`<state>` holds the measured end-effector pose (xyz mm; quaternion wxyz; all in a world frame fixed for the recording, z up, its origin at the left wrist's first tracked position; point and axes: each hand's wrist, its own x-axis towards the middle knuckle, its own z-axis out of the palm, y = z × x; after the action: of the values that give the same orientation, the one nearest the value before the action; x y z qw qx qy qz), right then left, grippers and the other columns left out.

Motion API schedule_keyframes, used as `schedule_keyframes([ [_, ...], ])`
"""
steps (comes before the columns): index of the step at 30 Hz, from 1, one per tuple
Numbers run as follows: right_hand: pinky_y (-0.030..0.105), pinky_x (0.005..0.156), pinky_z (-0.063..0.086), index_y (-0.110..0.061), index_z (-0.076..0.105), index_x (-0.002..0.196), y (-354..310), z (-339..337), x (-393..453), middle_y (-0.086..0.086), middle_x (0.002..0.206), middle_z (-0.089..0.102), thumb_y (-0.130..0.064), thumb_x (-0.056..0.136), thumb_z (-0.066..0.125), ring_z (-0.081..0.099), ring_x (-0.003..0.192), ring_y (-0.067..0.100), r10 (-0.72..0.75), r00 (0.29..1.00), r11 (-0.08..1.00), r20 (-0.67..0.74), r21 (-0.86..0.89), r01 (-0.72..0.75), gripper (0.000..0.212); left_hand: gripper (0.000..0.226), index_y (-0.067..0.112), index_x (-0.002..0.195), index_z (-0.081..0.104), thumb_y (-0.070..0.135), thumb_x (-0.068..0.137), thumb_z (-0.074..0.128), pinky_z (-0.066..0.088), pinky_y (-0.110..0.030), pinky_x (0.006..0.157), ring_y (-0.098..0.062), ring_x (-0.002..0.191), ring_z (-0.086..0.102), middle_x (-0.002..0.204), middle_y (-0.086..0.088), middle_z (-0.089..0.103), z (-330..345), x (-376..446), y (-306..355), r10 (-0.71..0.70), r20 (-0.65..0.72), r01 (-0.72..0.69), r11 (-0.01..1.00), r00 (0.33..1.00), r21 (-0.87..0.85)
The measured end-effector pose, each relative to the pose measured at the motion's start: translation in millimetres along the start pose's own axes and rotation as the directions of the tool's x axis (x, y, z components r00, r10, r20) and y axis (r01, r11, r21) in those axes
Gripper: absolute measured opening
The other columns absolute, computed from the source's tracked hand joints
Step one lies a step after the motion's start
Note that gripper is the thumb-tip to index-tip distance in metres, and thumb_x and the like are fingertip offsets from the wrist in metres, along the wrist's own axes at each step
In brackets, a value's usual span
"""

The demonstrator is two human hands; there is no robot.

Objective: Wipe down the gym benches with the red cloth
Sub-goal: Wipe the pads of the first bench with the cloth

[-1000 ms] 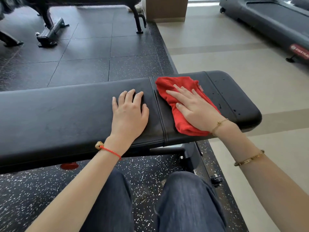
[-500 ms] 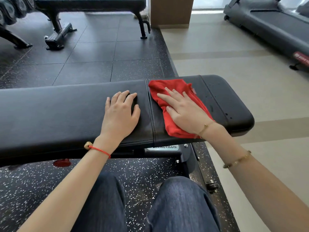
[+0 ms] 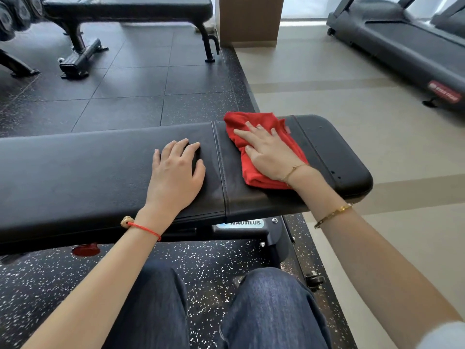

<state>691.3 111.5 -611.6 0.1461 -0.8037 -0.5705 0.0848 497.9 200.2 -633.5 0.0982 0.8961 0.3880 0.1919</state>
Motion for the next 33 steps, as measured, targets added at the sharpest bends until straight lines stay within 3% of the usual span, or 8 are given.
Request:
schedule_keyframes([
  [3,0.038,0.122,-0.001,-0.033,0.027,0.149,-5.0,4.7,-26.9,-0.003,0.161,0.013,-0.022,0.101,0.034,0.007,0.150,0.018,-0.106,0.994,0.994,-0.019,0.016,0.106,0.050,0.044,0.018,0.142,0.047,0.029,0.099,0.045,0.018,-0.051,0.120,-0.026,0.143,0.031,0.151,-0.006,0.042,-0.5,0.3,0.2,0.000,0.007,0.000,1.000,1.000,0.007],
  [6,0.036,0.122,0.001,-0.036,0.029,0.148,8.1,0.7,-48.4,-0.006,0.161,0.016,-0.023,0.101,0.036,0.010,0.149,0.014,-0.123,0.992,0.992,-0.039,0.015,0.123,0.049,0.045,0.018,0.143,0.047,0.029,0.099,0.045,0.016,-0.051,0.120,-0.025,0.144,0.029,0.152,-0.005,0.041,-1.1,0.3,-0.1,0.001,0.016,-0.001,1.000,1.000,0.001],
  [14,0.043,0.119,-0.004,-0.031,0.028,0.149,30.7,-13.1,1.0,-0.001,0.162,0.011,-0.022,0.102,0.032,0.008,0.150,0.023,0.136,0.990,0.991,-0.036,0.010,-0.135,0.048,0.046,0.018,0.144,0.045,0.030,0.100,0.043,0.016,-0.051,0.120,-0.025,0.144,0.028,0.152,-0.005,0.039,-1.4,0.6,0.4,-0.001,0.032,0.000,1.000,0.999,0.010],
  [20,0.042,0.121,-0.002,-0.029,0.026,0.150,-19.8,8.0,-2.3,0.000,0.162,0.011,-0.022,0.102,0.033,0.007,0.150,0.021,-0.054,0.998,0.999,-0.009,0.001,0.054,0.049,0.046,0.018,0.143,0.045,0.030,0.099,0.044,0.016,-0.052,0.120,-0.026,0.143,0.030,0.151,-0.005,0.041,-0.5,1.0,0.2,-0.008,0.025,0.007,1.000,1.000,0.014],
  [25,0.037,0.122,0.002,-0.033,0.029,0.148,-11.0,5.9,-48.9,-0.005,0.160,0.018,-0.023,0.101,0.036,0.011,0.149,0.016,-0.150,0.988,0.989,-0.040,0.003,0.150,0.049,0.046,0.018,0.143,0.045,0.030,0.099,0.044,0.016,-0.051,0.121,-0.025,0.144,0.029,0.152,-0.004,0.040,0.0,1.2,-1.3,-0.003,0.024,0.002,1.000,1.000,0.006],
  [33,0.042,0.121,-0.003,-0.030,0.028,0.149,23.8,-15.4,-10.9,-0.002,0.162,0.012,-0.021,0.102,0.032,0.007,0.150,0.021,0.111,0.993,0.994,-0.030,0.022,-0.111,0.048,0.046,0.018,0.144,0.045,0.030,0.099,0.043,0.016,-0.052,0.120,-0.025,0.144,0.029,0.152,-0.005,0.040,0.1,0.6,-0.1,0.003,0.022,-0.004,1.000,1.000,0.009],
])
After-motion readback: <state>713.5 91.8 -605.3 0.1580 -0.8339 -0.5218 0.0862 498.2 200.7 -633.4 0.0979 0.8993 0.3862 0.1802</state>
